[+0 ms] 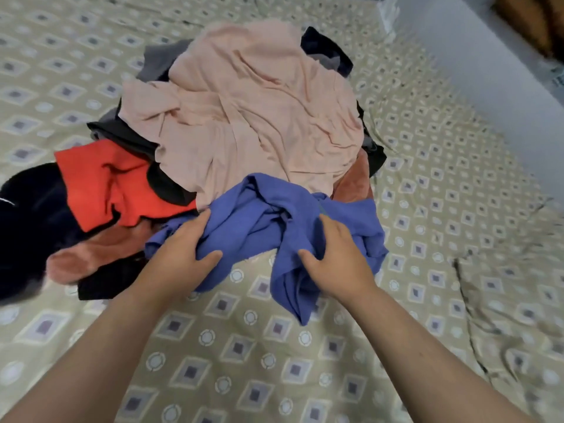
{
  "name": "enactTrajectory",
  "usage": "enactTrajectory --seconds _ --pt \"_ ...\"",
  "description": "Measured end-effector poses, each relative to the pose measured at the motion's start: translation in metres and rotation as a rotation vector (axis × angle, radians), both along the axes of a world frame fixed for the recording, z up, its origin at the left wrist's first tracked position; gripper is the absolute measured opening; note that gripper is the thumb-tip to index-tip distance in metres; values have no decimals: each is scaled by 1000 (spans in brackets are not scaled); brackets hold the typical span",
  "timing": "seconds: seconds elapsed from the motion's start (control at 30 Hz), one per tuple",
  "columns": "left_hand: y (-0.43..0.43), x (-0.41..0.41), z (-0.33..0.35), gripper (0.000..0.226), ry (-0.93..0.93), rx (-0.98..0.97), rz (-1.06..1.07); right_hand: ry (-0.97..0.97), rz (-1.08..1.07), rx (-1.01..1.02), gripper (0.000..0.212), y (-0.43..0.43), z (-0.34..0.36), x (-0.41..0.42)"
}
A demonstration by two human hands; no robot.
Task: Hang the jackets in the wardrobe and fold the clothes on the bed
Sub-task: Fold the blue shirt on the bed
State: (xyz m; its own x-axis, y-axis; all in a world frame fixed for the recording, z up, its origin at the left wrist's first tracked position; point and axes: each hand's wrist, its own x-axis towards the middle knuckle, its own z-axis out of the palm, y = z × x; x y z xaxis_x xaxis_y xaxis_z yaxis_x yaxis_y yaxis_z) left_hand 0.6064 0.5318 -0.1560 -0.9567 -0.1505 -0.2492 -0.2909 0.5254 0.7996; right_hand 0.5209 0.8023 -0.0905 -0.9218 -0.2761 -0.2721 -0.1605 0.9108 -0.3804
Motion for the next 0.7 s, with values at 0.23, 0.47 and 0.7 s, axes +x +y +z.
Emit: enactTrajectory --seconds 0.23,0.47,0.7 --pt "7 -2 0 12 135 -318 174 93 182 140 32 10 -36 -8" --pt "29 41 1 23 186 -245 311 200 182 -88 36 37 -47 2" --pt "55 167 45 20 321 -377 478 266 105 -302 32 111 -23 72"
